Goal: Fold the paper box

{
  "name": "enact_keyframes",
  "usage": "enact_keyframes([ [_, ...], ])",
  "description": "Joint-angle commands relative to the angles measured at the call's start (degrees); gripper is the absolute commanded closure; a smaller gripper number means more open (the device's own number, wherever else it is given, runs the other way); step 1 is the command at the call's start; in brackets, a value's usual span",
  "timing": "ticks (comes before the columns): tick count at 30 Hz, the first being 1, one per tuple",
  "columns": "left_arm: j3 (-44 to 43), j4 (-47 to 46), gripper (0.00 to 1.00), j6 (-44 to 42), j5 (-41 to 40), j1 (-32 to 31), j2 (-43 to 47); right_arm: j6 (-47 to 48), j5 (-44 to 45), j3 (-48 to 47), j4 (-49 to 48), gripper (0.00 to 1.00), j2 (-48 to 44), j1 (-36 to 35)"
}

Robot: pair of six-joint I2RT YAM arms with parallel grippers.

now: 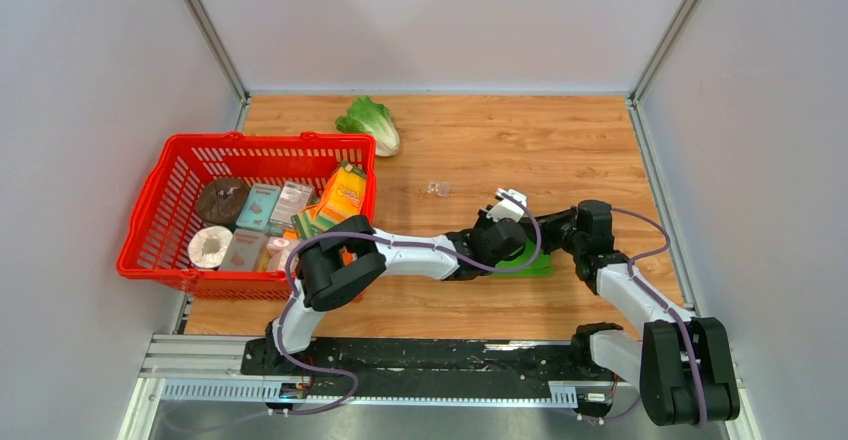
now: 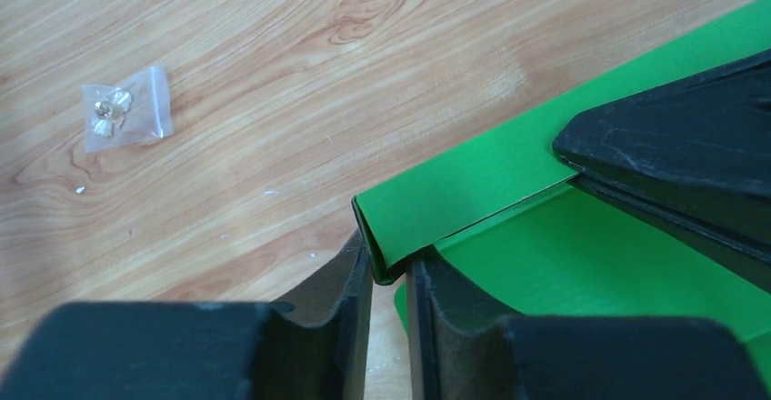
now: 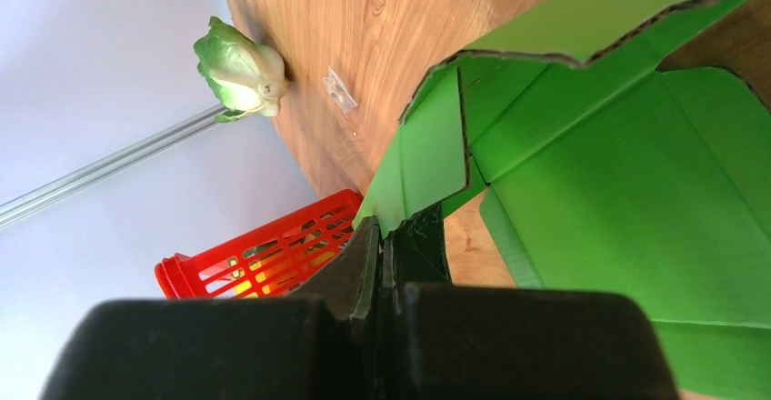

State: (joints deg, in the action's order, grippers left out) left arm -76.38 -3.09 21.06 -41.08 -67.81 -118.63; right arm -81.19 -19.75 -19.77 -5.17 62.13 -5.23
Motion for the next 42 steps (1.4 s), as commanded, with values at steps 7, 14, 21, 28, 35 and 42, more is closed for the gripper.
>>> enact_keyframes([
  [7,-10.9,14.7,1.0,4.5,-10.4,1.9,-7.4,0.1,-0.3,1.1,7.4,1.0,0.6,-1.4],
  [14,-13.4,22.8,1.0,9.8,-16.4,2.1,-8.4,-0.3,2.9,0.0,8.2,1.0,-0.5,-3.8],
  [21,-4.6,12.5,0.84,5.9,-5.9,2.2,-0.9,0.3,2.6,-0.8,7.4,0.99,1.3,-4.3],
  [28,2.1,5.8,0.86,3.4,-2.0,2.5,3.5,11.3,3.0,-4.3,11.6,0.68,-0.7,-4.3],
  [35,3.7,4.8,0.83,2.1,-1.2,2.9,4.5,34.6,-0.6,-11.4,26.2,0.24,-2.2,-4.3],
  [42,5.7,4.3,0.98,-0.4,-2.6,2.9,5.6,47.9,5.8,-17.3,41.5,0.2,-12.7,-4.3],
])
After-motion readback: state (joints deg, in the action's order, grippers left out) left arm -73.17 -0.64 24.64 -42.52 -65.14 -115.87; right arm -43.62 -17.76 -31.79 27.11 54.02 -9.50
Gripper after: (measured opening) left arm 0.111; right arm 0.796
